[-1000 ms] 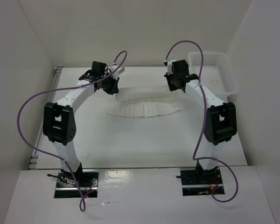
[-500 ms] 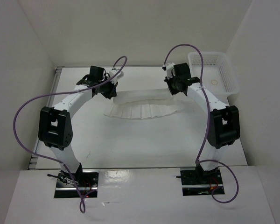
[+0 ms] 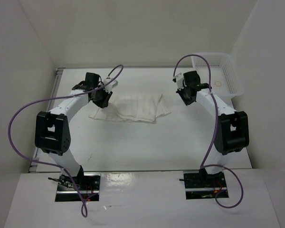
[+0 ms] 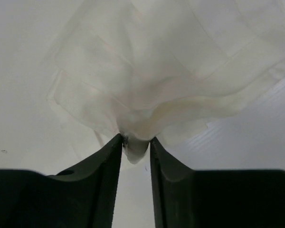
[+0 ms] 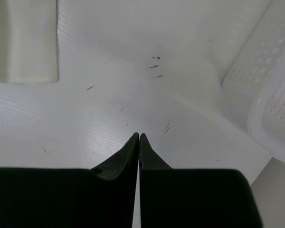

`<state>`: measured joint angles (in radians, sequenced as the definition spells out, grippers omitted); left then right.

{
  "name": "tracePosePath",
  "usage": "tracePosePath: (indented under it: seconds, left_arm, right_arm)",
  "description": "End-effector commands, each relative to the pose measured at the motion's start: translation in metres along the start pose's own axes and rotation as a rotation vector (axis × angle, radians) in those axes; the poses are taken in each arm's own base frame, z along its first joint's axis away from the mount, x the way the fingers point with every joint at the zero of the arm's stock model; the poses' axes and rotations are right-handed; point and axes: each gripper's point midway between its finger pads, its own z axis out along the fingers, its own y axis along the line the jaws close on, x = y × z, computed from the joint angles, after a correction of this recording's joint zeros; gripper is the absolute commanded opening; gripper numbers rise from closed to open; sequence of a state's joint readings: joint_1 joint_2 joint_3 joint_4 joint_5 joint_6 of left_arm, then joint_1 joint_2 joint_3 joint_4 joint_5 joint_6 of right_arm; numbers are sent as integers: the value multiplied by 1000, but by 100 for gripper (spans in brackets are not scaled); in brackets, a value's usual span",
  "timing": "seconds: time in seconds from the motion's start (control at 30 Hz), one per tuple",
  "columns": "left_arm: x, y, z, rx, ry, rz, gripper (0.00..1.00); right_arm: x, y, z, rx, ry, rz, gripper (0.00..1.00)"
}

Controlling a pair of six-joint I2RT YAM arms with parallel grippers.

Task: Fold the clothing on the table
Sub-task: Fold the skirt

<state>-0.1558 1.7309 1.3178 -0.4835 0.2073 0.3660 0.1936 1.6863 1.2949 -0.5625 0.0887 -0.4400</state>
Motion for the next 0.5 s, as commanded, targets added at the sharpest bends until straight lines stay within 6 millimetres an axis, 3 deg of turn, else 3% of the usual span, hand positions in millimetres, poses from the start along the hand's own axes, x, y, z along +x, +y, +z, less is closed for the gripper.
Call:
tracePosePath:
  seconds: [0.0, 0.03, 0.07, 0.17, 0.3, 0.47]
  left_arm:
    - [4, -19, -13, 67, -5, 8, 38]
    - [10, -23, -15, 74, 11, 3, 42]
    - [13, -24, -17, 75, 12, 2, 46]
    - [22, -24, -29, 74, 33, -18, 60]
    - [29, -17, -49, 44, 35, -42, 68]
    - [17, 14, -82, -41, -15, -85, 71]
  right_arm:
    - [-2, -2, -19, 8, -22, -29, 6]
    - [-2, -2, -19, 8, -22, -29, 10]
    - [-4, -4, -19, 20, -28, -17, 23]
    - [-11, -6, -22, 28, -45, -6, 45]
    - [-21, -1, -21, 4, -60, 17, 61]
    - [-46, 22, -15, -98, -89, 19, 79]
